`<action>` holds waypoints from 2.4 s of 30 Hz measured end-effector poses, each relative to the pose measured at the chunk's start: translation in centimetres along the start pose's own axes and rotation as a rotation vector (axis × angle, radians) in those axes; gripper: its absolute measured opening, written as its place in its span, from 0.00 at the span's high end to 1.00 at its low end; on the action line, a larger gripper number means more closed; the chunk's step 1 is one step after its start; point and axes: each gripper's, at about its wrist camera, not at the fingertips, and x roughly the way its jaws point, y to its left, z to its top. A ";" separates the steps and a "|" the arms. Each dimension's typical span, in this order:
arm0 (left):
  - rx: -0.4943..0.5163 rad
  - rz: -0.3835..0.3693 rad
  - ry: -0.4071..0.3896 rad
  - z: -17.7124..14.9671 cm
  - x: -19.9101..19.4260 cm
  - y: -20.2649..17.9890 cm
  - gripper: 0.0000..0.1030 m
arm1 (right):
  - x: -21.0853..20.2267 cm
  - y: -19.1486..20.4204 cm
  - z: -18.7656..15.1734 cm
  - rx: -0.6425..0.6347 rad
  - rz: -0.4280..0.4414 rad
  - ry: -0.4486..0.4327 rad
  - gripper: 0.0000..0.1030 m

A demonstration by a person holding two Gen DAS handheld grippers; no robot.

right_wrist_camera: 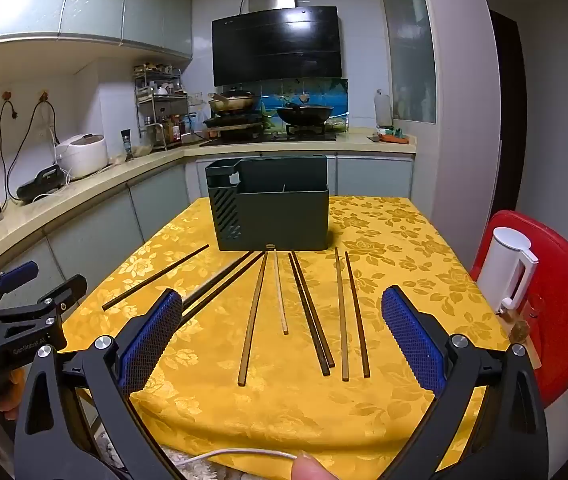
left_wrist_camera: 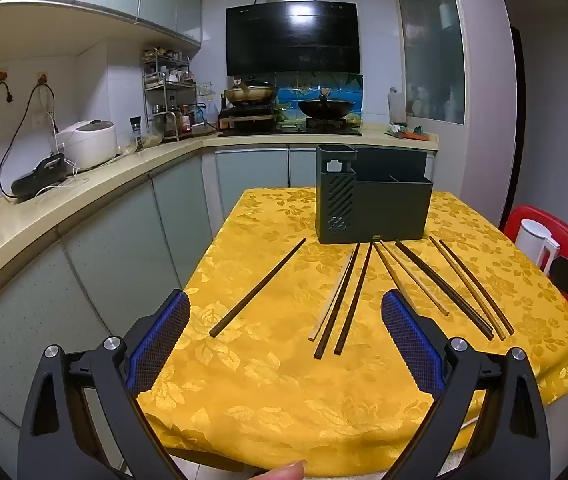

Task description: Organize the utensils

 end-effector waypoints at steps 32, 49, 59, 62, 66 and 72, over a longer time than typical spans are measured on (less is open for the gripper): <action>0.007 -0.001 0.007 -0.4 0.0 -0.5 0.09 | 0.1 -0.1 -0.1 0.011 -0.003 -0.003 0.06; 0.005 -0.012 -0.009 -0.8 -0.5 -0.8 0.09 | 0.0 -0.2 -0.3 0.008 -0.004 -0.015 0.06; 0.004 -0.012 -0.008 -0.9 -0.5 -0.8 0.09 | -0.1 -0.2 -0.2 0.008 -0.003 -0.014 0.06; 0.004 -0.011 -0.007 -0.9 -0.5 -0.9 0.09 | -0.1 -0.1 -0.3 0.008 -0.004 -0.015 0.06; 0.004 -0.011 -0.007 -0.9 -0.5 -0.9 0.09 | -0.1 -0.1 -0.2 0.007 -0.004 -0.016 0.06; 0.004 -0.012 -0.007 -0.9 -0.5 -0.8 0.09 | -0.1 -0.1 -0.3 0.007 -0.004 -0.016 0.06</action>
